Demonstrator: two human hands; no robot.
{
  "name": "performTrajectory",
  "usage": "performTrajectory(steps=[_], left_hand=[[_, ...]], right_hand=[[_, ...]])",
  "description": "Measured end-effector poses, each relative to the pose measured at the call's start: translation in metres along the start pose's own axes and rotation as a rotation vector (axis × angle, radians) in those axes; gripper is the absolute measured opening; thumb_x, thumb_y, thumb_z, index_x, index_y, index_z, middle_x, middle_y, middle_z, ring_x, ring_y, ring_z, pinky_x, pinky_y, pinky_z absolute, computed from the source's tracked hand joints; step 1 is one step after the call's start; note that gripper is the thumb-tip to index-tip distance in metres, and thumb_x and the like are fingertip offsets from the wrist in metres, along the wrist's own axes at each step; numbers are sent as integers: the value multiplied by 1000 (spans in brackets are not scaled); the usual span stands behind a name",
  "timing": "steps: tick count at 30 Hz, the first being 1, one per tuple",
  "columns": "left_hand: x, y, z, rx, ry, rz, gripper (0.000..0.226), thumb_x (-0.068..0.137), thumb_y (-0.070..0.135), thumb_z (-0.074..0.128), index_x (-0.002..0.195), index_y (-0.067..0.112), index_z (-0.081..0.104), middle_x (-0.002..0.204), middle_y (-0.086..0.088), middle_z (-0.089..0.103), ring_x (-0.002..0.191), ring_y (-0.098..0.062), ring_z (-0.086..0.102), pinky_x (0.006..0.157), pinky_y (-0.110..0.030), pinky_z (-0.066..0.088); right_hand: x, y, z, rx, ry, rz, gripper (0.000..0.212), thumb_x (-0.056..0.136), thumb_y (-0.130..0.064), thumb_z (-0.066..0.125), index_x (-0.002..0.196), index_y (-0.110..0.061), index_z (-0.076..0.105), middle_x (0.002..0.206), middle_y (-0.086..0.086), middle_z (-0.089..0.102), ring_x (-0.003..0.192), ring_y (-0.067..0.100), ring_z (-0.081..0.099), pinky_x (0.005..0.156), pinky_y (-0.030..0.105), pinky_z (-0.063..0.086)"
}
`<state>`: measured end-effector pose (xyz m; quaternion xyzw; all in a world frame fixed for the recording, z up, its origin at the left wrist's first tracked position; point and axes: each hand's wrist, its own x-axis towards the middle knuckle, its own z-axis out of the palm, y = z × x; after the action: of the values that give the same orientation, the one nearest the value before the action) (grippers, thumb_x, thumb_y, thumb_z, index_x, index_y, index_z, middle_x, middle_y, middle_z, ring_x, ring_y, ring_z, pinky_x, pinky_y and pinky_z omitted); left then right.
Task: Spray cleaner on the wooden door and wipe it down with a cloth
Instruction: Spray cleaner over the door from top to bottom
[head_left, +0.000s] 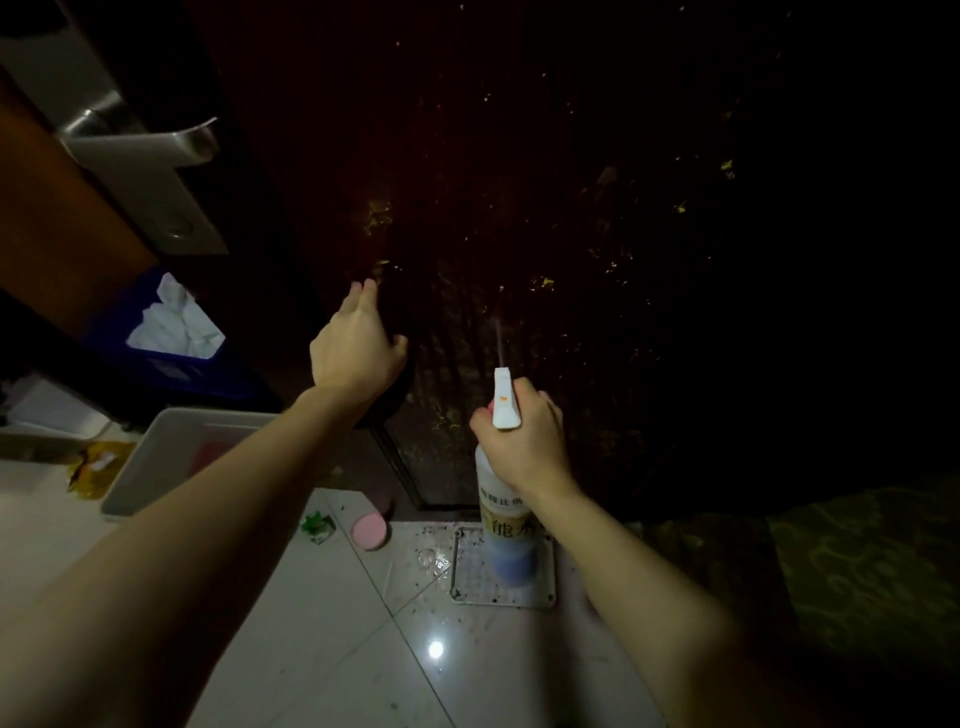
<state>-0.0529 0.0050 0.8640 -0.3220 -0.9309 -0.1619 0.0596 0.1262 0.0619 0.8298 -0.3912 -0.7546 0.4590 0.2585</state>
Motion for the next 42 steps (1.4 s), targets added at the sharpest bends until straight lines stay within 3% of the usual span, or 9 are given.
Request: performTrajectory(steps=[3, 7, 12, 17, 23, 29, 32, 37, 42], left_hand=[[1, -6, 4, -25, -24, -20, 76, 87, 29, 65, 150, 13, 25, 153, -11, 33, 130, -32, 46, 99, -46, 45], [5, -11, 6, -50, -48, -55, 78, 88, 29, 64, 150, 11, 21, 152, -12, 34, 131, -32, 44, 100, -47, 44], [5, -15, 9, -69, -75, -48, 81, 88, 30, 64, 151, 10, 19, 151, -13, 35, 132, -32, 43, 101, -46, 42], [6, -16, 11, -81, -84, -41, 81, 88, 30, 65, 151, 10, 18, 150, -13, 37, 130, -32, 45, 100, -46, 42], [5, -19, 23, -104, -85, -8, 81, 87, 28, 65, 152, 15, 17, 152, -12, 33, 132, -31, 44, 100, -45, 43], [-2, -24, 43, -96, -74, 35, 82, 88, 28, 65, 152, 16, 16, 157, -10, 24, 135, -31, 40, 102, -45, 41], [-5, -30, 55, -94, -46, 63, 81, 87, 28, 64, 152, 16, 17, 156, -10, 25, 133, -30, 41, 100, -45, 42], [-9, -36, 70, -107, 28, 73, 78, 87, 30, 65, 150, 17, 21, 151, -10, 26, 114, -33, 56, 86, -43, 50], [-10, -43, 98, -139, 127, 48, 70, 88, 30, 63, 148, 18, 29, 147, -11, 28, 103, -32, 60, 81, -41, 51]], right_hand=[[-5, 1, 12, 37, 11, 6, 20, 82, -14, 66, 79, -2, 51, 69, -1, 50, 71, 13, 46, 95, 44, 44], [-6, 5, 27, 79, -22, 67, 28, 78, -24, 73, 88, -7, 53, 84, 7, 58, 78, 22, 57, 72, 39, 52], [-8, 8, 40, 49, 58, 72, 20, 80, -17, 67, 79, -4, 52, 73, 9, 57, 70, 27, 56, 63, 41, 50], [-12, 12, 49, 81, 50, 123, 19, 80, -14, 67, 75, -6, 51, 70, 8, 55, 73, 27, 55, 61, 33, 44], [-12, 20, 60, 140, 45, 130, 21, 79, -18, 71, 87, -6, 56, 83, 10, 62, 77, 24, 59, 66, 32, 48], [-11, 30, 70, 51, 124, 90, 17, 80, -15, 65, 72, -6, 52, 68, 7, 55, 62, 20, 52, 55, 31, 44], [-12, 38, 75, 62, 144, 80, 21, 81, -13, 65, 68, -8, 49, 61, 2, 50, 56, 15, 47, 47, 19, 37], [-4, 57, 84, 127, 127, 41, 15, 79, -13, 69, 86, -5, 59, 80, 9, 62, 77, 23, 58, 67, 32, 46], [6, 87, 98, 57, 112, -19, 14, 80, -16, 65, 78, -7, 53, 74, 6, 56, 68, 20, 53, 55, 25, 37]])
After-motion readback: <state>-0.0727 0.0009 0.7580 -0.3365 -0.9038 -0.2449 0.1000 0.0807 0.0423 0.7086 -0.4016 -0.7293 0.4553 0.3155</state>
